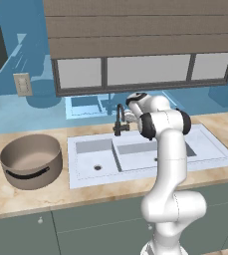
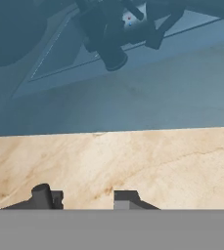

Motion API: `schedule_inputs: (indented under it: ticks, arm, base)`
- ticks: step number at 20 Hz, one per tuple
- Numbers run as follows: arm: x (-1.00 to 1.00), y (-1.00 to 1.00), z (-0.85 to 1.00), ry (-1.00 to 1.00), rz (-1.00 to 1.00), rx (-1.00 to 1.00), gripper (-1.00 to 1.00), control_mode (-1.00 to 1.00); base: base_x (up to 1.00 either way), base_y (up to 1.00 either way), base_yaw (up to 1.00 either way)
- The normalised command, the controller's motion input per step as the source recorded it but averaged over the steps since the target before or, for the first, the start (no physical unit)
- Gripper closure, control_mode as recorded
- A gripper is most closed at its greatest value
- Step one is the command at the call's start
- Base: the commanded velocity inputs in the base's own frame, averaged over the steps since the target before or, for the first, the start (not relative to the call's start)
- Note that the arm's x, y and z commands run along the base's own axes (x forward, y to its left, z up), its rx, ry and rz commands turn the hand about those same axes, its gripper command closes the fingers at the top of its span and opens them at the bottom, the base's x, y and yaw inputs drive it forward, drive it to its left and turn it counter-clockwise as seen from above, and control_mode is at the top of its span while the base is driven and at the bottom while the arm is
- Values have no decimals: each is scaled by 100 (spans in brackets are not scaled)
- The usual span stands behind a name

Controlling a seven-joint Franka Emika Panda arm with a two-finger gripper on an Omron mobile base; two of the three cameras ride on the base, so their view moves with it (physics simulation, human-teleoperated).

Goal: Dump the broccoli from the pot into the sink. Then turn on the water and wash the broccoli. Then turn off the water and put the broccoli back in the pot.

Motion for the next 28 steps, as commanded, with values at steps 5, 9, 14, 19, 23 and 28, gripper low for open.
schedule_inputs:
  ticks: [5,9,14,19,23,28]
  arm:
    - [0,-64,-16,4,-3,0,100,-100]
    - [0,-82,-14,3,-3,0,100,-100]
    - [0,-81,-13,2,-4,0,100,-100]
    - [0,-82,-13,2,-4,0,100,-100]
    - [0,-87,-16,2,-4,0,100,-100]
    - [0,-91,-19,2,-3,0,100,-100]
  base:
    - [0,0,0]
    - [0,0,0]
    - [0,0,0]
    - [0,0,0]
    - [0,0,0]
    - [0,0,0]
